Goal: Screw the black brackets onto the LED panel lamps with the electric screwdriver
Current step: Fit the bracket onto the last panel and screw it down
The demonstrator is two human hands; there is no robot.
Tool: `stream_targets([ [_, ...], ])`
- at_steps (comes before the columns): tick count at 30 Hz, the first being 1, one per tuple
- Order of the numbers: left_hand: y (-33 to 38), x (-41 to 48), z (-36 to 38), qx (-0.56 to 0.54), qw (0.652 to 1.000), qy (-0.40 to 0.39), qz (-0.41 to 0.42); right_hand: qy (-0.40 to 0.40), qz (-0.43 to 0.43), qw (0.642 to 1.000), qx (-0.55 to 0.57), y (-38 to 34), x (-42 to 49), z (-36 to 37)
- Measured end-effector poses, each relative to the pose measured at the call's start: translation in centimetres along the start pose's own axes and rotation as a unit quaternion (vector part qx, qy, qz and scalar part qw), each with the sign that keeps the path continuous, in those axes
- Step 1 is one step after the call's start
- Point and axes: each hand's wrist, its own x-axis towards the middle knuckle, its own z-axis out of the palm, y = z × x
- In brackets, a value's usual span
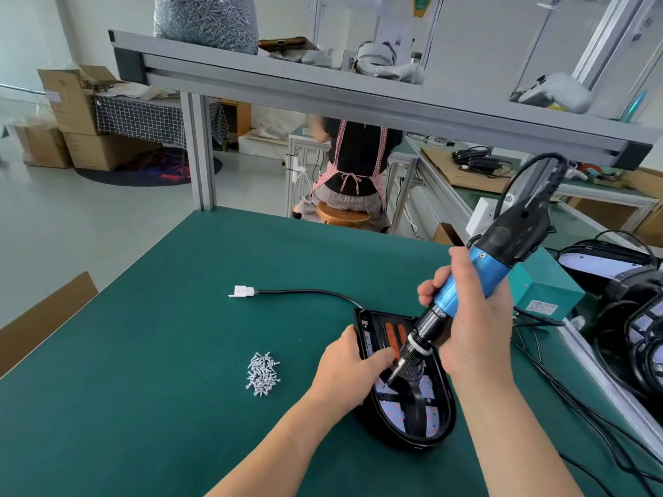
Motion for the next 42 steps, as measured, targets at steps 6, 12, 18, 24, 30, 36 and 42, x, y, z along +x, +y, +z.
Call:
stream_targets([
  [6,0.1,-0.1,0.0,0.000,1.000,0.000,-0.002,-0.038,-0.002,0.999,-0.032,0.1,-0.3,0.1],
  [12,0.3,-0.2,0.0,0.006,1.000,0.001,-0.005,-0.060,-0.004,0.997,-0.046,0.4,-0.8,0.4],
  [18,0.3,-0.2,0.0,0.020,1.000,0.001,-0.001,-0.087,-0.010,0.995,-0.056,0.7,-1.0,0.9],
  [24,0.0,0.0,0.2,0.050,0.999,0.011,-0.002,-0.118,-0.017,0.990,-0.072,1.3,-1.3,0.9],
  [30,0.0,0.3,0.4,0.073,0.997,0.024,-0.007,-0.135,-0.030,0.988,-0.075,1.6,-1.0,0.9],
  [36,0.2,0.3,0.6,0.074,0.996,0.034,-0.019,-0.151,-0.018,0.987,-0.059,1.6,-0.7,0.9],
  [42,-0.1,0.3,0.7,0.064,0.997,0.038,-0.028,-0.147,0.005,0.988,-0.043,1.9,-0.7,0.9],
])
